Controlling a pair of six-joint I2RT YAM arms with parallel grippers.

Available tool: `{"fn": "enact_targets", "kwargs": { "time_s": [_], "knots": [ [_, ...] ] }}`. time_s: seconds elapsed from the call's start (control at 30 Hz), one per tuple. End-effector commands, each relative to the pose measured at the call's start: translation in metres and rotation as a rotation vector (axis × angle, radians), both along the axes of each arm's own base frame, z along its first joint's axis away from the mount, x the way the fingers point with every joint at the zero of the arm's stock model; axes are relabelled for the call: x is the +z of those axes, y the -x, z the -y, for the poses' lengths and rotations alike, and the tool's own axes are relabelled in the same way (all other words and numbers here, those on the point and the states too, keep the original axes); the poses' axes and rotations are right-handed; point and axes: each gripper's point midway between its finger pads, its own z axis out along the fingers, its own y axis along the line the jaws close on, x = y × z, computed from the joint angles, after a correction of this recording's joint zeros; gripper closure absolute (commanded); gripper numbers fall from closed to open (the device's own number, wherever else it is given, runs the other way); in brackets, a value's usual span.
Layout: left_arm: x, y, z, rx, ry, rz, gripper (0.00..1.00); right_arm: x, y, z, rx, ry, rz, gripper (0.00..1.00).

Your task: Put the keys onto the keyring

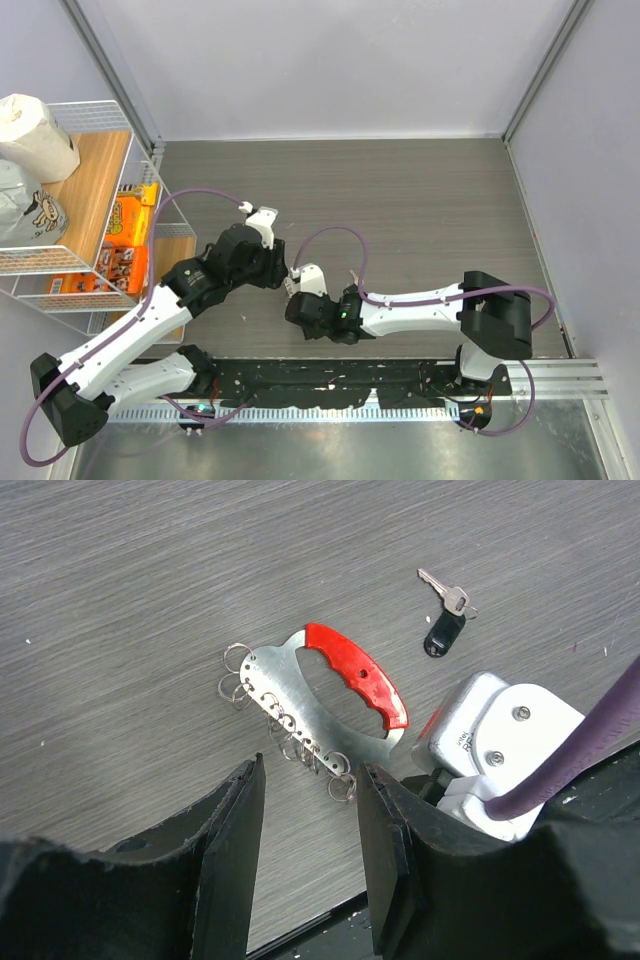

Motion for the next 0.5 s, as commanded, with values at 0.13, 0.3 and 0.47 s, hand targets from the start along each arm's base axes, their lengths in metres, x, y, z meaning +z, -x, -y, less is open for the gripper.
{"fn": "enact_targets", "kwargs": {
  "time_s": [0.13,0.3,0.47],
  "knots": [
    [0.0075,-0.0014,0.0019,-0.017,0.022,0.031,0.52,0.0105,-0.0057,-0.0097,-0.042,-0.028,0.024,0.63],
    [0.0080,-0.0003,0.0012,-0.017,0.023,0.033,0.52,0.0092,-0.0064,-0.0095,-0.052,-0.023,0.024,0.64],
    [0.0080,0.0003,0.0002,-0.017,0.021,0.034,0.52,0.0063,-0.0063,-0.0095,-0.055,-0.014,0.020,0.64]
  ]
}}
